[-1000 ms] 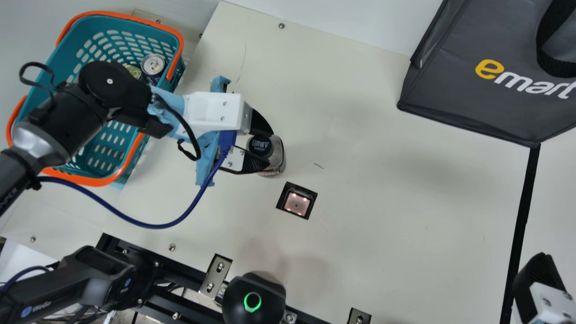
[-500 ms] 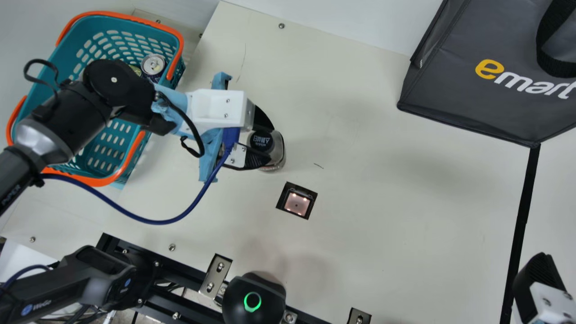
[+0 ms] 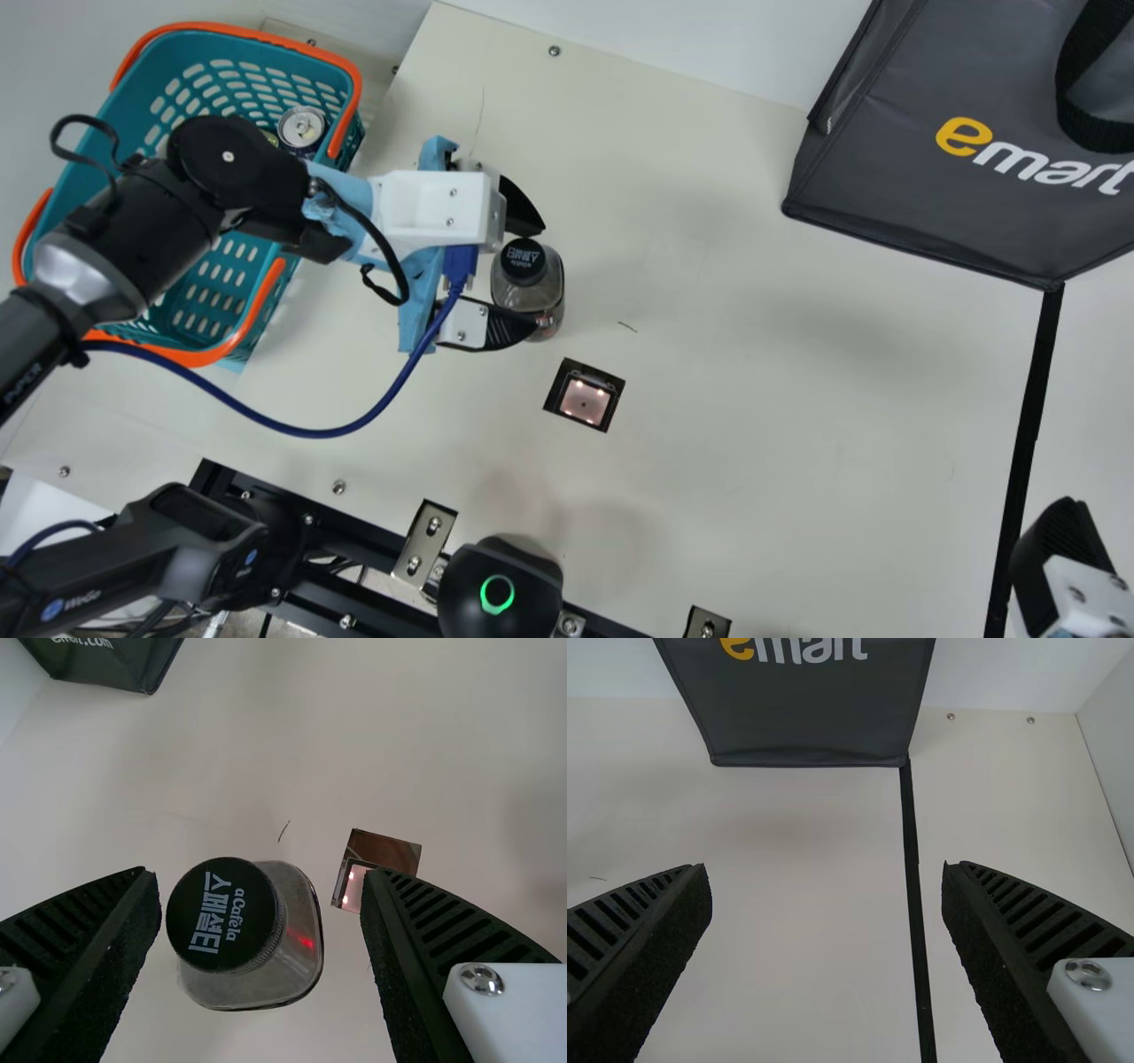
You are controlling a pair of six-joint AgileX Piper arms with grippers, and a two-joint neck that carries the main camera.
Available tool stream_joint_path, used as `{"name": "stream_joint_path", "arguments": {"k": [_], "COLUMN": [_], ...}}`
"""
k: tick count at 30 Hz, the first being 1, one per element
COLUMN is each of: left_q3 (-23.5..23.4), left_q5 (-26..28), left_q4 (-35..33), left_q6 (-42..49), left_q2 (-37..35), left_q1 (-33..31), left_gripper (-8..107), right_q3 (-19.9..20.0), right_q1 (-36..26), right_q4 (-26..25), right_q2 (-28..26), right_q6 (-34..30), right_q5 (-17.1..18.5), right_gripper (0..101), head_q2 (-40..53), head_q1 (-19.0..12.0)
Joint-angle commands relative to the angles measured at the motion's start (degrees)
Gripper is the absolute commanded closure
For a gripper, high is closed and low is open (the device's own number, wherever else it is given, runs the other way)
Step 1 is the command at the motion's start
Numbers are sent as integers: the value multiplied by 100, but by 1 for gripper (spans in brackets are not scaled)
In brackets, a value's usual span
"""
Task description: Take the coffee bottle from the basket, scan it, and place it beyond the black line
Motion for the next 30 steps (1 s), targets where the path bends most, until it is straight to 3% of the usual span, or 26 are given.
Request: {"name": "stream_joint_path", "arguments": {"k": [1,19,30], "left_q3": [-11,-258,-198], "left_q5": [-10,-26,-332], "left_q4": [-5,1,112], "left_q6": [-21,-640,-1402], "left_q2": [-14,-387,-950], "left_q1": [-3,275,434], "left_gripper": [9,9,9], "right_q3": [0,0,0], "right_q1": [0,0,0], "right_q4": [0,0,0], "right_q2": [0,0,0], "right_q6": [0,0,0], "right_q5": [0,0,0], "right_gripper": [10,10,10], "head_q2": [14,14,14], "head_q1": [-157,-157,-157]}}
